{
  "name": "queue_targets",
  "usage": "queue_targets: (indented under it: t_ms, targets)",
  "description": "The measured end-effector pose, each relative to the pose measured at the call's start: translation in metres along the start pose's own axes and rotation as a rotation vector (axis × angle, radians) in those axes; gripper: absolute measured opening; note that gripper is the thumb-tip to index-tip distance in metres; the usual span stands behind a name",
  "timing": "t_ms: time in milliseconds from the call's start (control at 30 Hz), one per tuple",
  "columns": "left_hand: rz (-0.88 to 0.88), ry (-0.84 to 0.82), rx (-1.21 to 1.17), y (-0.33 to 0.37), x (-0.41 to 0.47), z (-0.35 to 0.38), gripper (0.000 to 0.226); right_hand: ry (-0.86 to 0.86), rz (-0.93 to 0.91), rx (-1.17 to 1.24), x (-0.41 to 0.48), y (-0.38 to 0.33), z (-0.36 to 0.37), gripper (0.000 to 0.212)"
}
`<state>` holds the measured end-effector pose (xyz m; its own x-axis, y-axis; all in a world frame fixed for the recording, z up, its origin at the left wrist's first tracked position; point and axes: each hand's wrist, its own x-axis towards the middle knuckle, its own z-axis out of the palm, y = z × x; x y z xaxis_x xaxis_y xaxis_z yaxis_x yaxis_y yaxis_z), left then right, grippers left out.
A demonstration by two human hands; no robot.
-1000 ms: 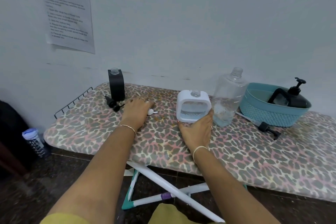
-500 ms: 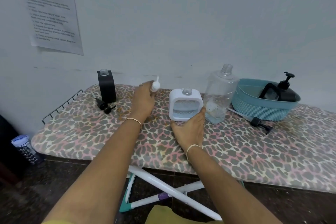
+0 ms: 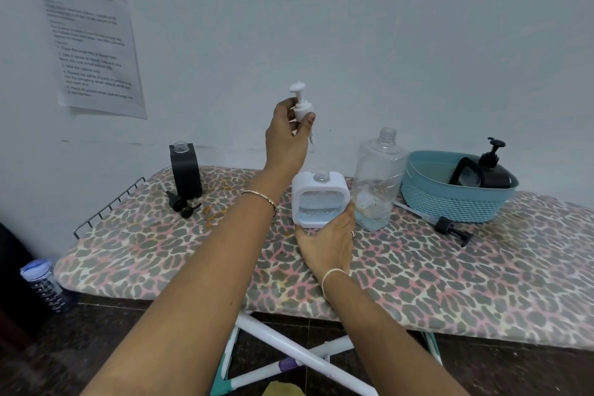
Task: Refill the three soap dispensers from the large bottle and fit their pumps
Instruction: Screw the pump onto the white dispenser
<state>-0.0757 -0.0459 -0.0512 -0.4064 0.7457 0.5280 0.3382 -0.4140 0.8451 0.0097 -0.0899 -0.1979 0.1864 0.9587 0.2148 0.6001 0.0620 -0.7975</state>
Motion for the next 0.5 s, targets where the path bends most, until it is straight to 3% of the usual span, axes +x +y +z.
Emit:
queue_targets:
  t_ms: [367,500]
  targets:
    - [-0.081,-0.286,0.163,-0.025,-0.019,0.01,0.041,-0.004,-0.006,0.015,0.002,0.001,-0.001,0.116]
    - [-0.099,-0.275,0.151,-0.031,-0.025,0.011,0.042,0.005,-0.013,0.022,0.002,0.001,0.0,0.115]
